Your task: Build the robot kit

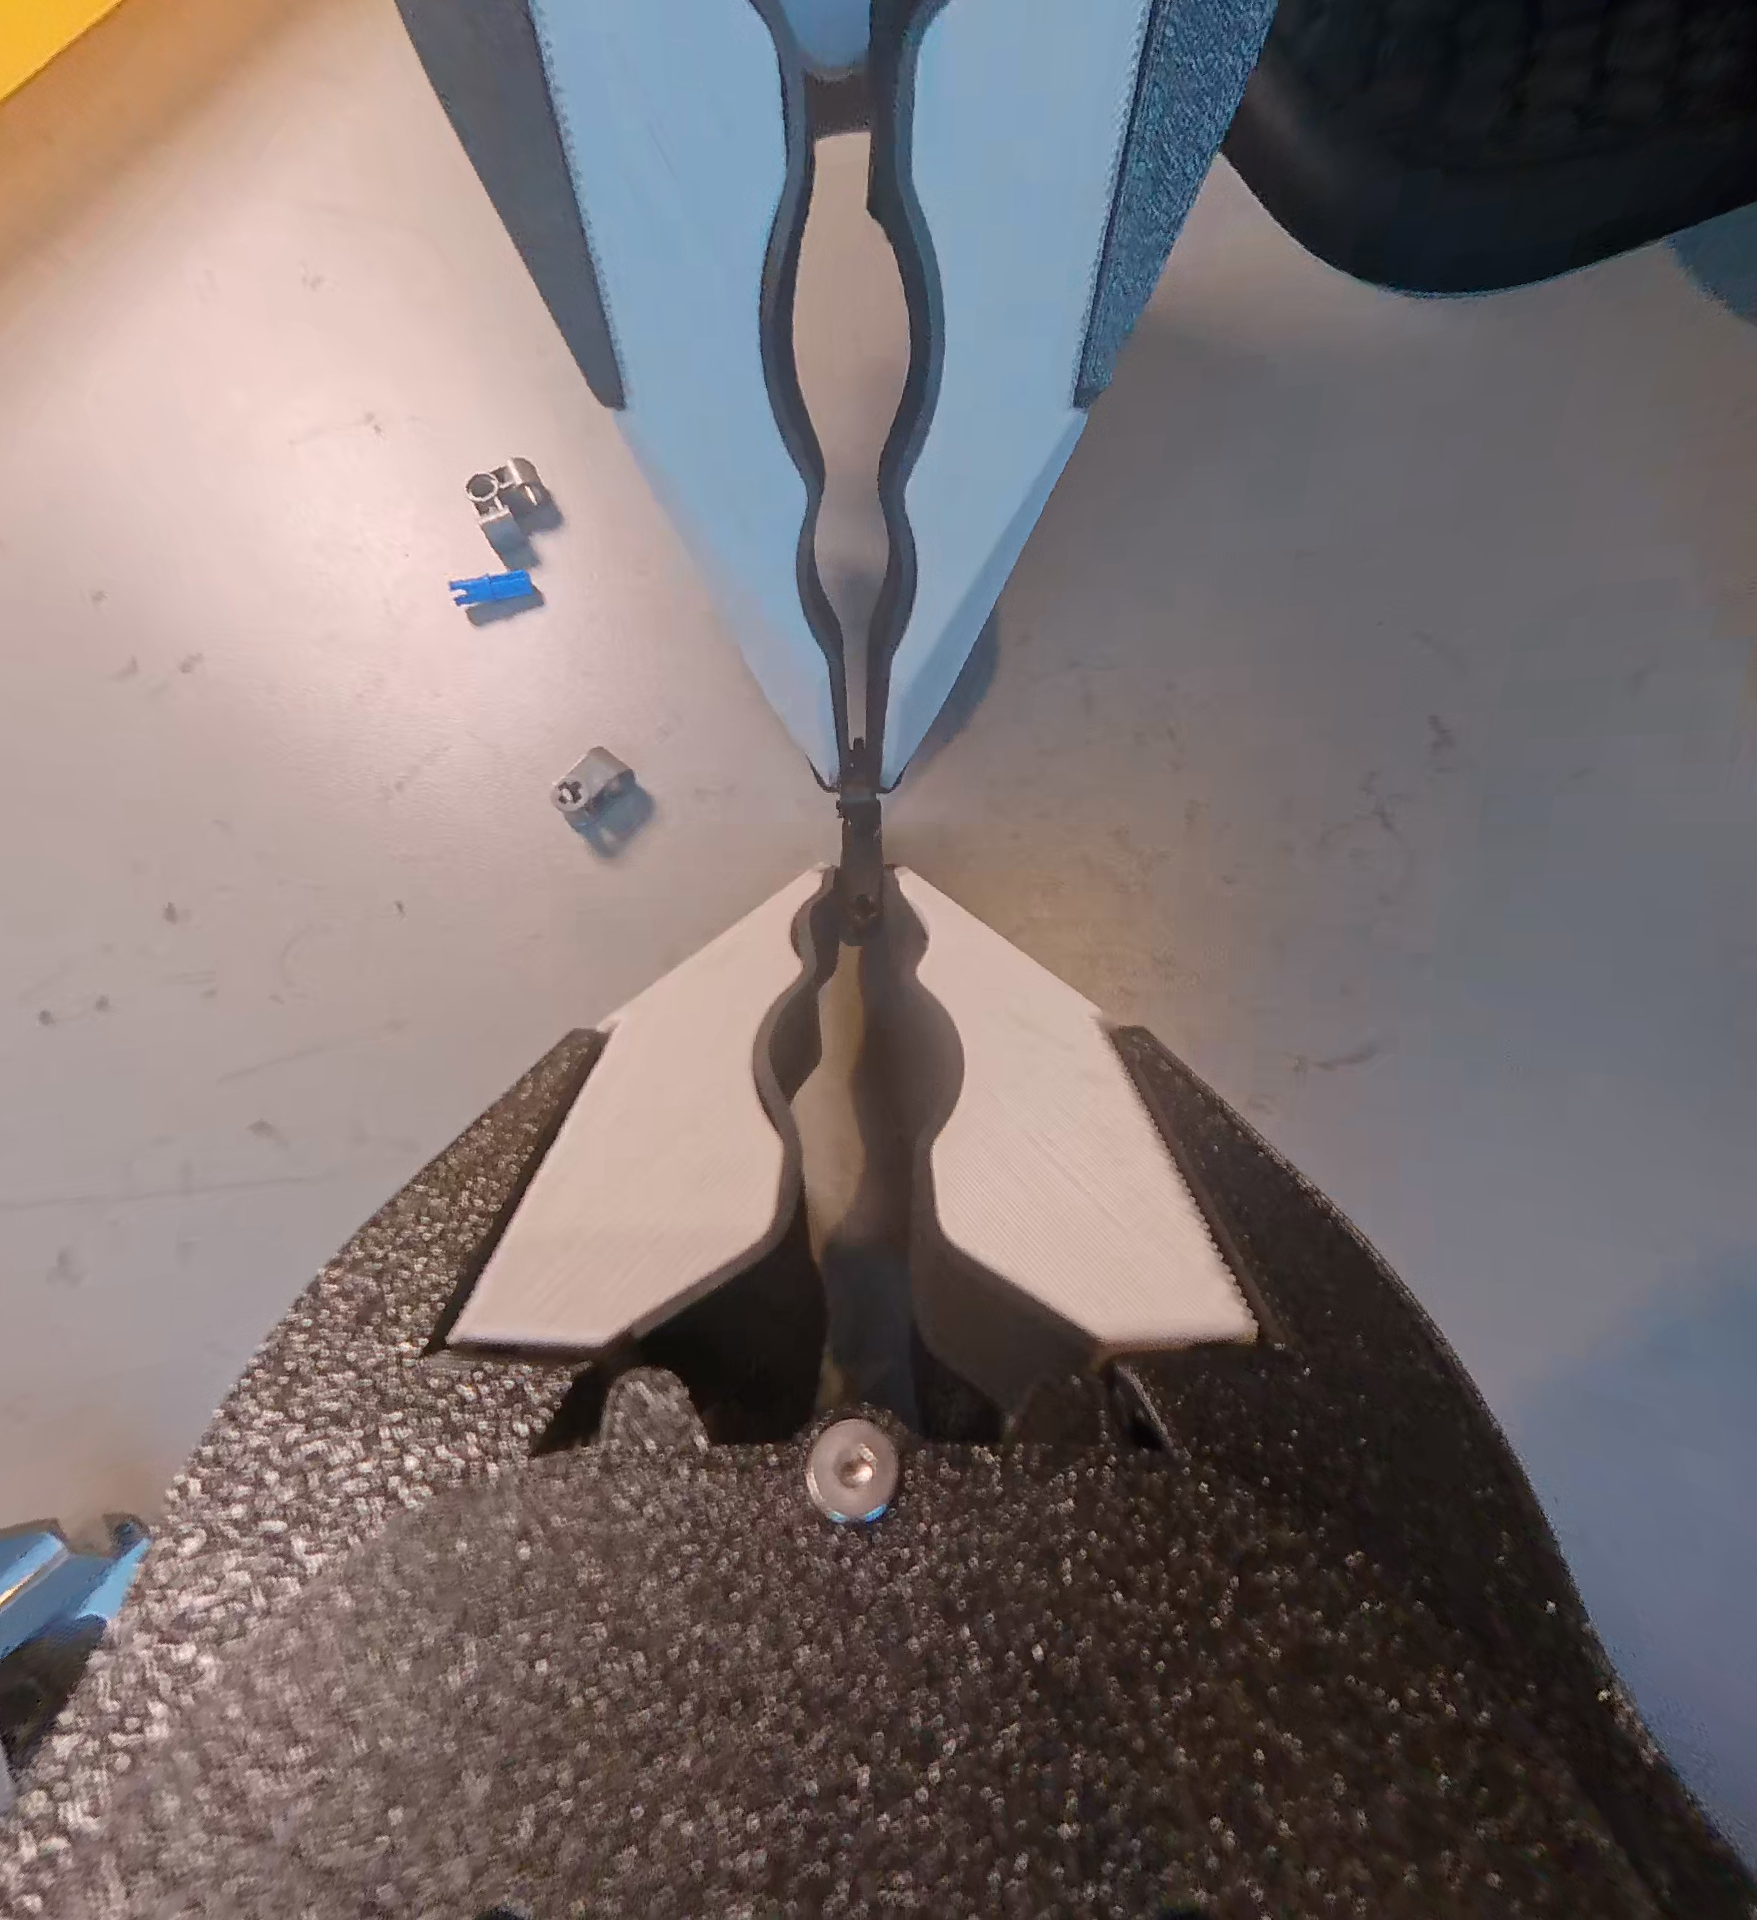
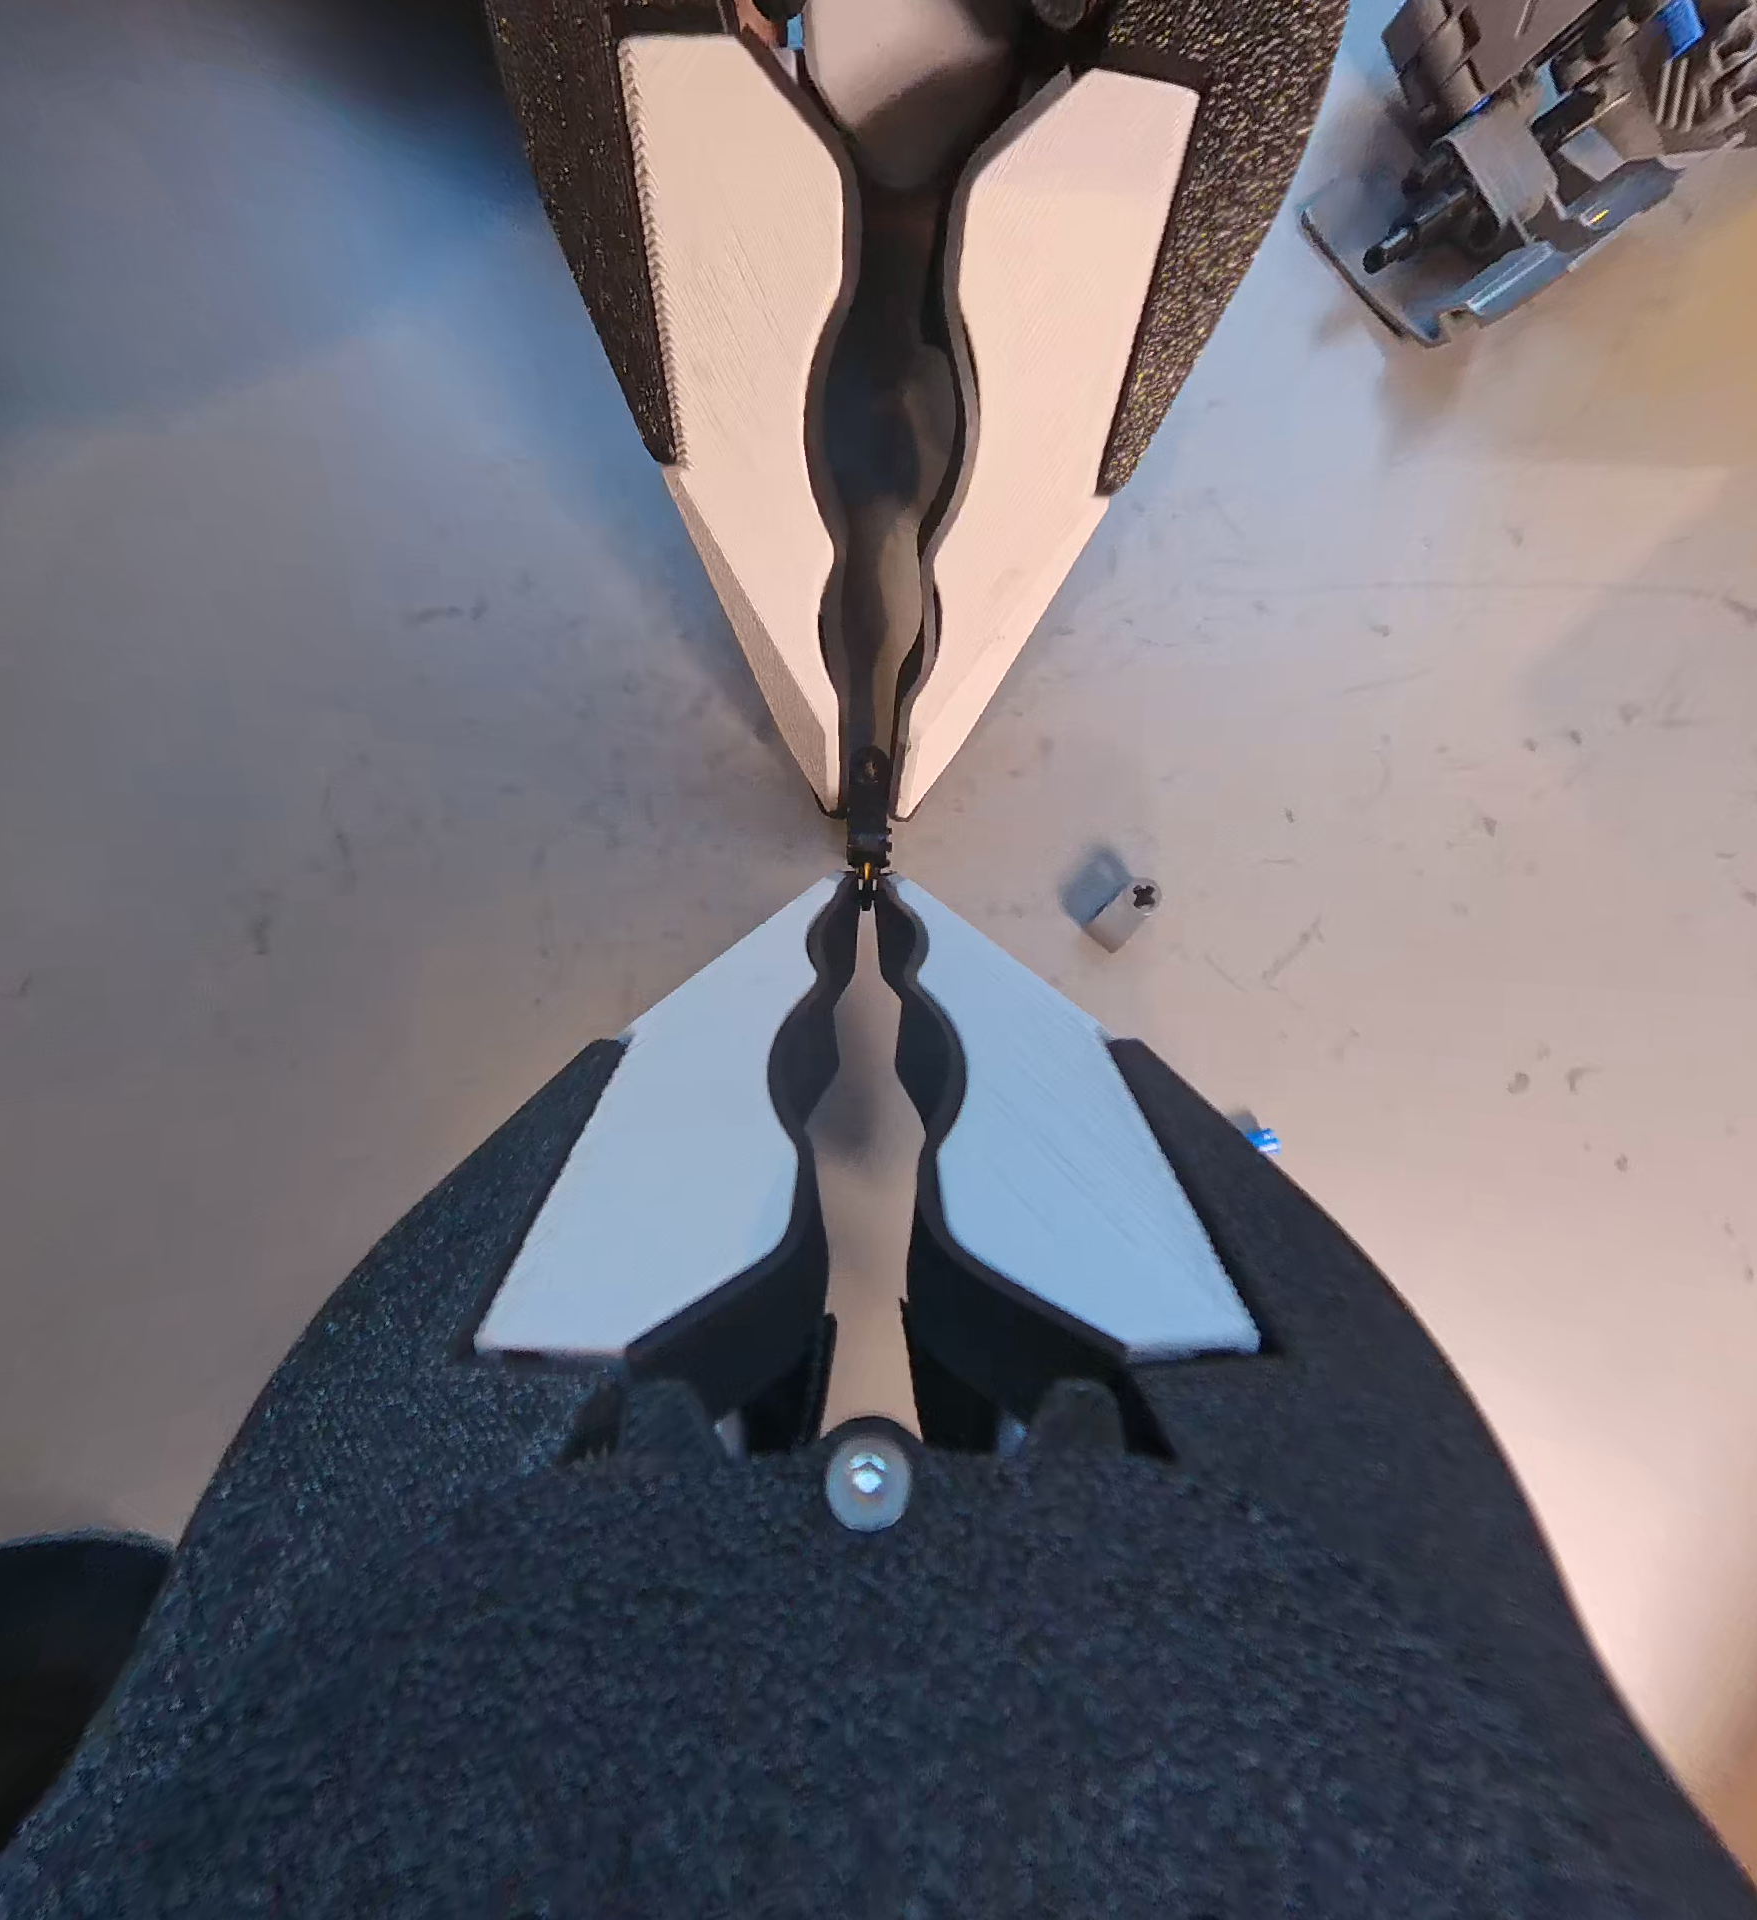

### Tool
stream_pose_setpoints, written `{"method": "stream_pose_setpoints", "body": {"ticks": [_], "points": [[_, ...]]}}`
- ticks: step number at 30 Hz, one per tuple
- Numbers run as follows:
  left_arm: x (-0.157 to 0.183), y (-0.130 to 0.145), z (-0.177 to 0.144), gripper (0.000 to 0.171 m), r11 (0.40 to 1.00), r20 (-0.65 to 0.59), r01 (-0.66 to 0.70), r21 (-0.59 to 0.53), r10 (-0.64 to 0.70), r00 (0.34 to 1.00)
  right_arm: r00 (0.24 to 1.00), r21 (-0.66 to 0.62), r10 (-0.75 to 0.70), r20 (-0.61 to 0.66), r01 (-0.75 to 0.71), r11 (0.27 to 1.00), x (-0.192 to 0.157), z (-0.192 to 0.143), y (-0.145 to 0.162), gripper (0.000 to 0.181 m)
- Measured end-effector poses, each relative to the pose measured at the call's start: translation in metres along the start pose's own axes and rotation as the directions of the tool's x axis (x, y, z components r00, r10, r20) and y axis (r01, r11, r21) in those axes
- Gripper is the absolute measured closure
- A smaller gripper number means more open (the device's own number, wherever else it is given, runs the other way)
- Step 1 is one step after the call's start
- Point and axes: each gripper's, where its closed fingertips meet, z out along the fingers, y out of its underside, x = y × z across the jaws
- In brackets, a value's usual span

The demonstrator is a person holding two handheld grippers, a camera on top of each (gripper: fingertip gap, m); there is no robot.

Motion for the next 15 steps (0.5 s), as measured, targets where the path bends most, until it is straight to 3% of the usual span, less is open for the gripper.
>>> {"method": "stream_pose_setpoints", "body": {"ticks": [15], "points": [[0.0, 0.0005, 0.0, 0.165, 1.0, -0.003, -0.003, -0.007, 0.003, 1.0, 1.0, 0.044, 0.002, 0.011, -0.003, 0.999, -0.0002, -0.0021, -0.0092, 0.169]]}}
